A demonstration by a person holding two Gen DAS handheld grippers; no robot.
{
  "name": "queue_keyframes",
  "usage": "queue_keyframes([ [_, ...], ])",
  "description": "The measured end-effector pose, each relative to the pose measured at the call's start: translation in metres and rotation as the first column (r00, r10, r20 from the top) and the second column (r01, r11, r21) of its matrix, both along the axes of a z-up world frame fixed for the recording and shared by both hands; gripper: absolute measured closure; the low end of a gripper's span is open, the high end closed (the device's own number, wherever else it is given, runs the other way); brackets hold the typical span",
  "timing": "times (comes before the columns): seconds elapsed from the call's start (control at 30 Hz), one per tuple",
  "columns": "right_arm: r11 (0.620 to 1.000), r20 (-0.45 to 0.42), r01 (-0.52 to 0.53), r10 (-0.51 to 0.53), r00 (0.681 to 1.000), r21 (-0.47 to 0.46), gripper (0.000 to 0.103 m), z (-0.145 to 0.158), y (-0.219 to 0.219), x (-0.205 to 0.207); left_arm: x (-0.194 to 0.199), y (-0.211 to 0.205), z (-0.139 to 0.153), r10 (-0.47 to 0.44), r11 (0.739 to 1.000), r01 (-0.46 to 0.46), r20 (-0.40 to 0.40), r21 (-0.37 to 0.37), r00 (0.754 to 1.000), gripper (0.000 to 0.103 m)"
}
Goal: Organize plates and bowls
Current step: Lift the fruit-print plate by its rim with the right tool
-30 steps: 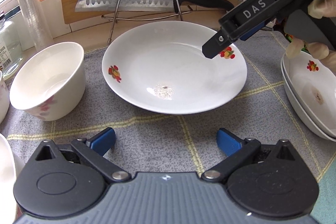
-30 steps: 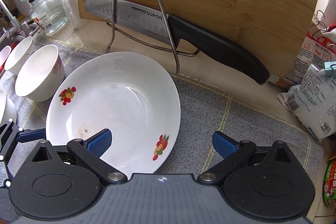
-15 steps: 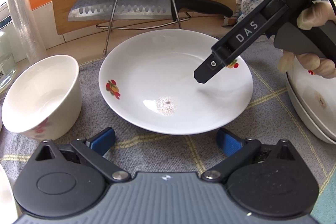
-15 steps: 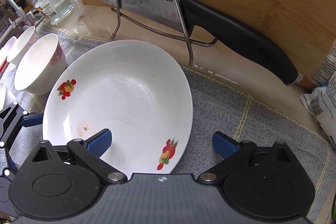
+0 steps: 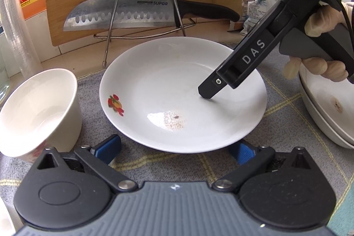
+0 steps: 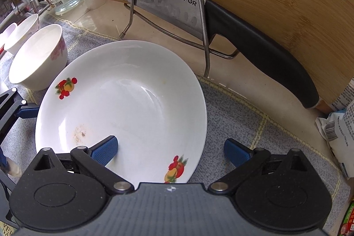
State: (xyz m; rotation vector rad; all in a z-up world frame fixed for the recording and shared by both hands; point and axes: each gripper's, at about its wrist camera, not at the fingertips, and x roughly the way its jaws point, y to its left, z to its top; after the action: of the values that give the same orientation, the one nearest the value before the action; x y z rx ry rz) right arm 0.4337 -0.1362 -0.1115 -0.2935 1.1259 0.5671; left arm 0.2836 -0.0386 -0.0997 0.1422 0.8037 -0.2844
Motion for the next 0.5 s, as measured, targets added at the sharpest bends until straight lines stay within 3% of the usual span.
queue_keyframes([
  [0.5,0.988,-0.028,-0.028,0.033,0.999,0.154,0.0,0.003,0.007,0.019,-0.001,0.002,0.0,-0.025,1.0,0.025,0.012,-0.003,1.0,0.0],
])
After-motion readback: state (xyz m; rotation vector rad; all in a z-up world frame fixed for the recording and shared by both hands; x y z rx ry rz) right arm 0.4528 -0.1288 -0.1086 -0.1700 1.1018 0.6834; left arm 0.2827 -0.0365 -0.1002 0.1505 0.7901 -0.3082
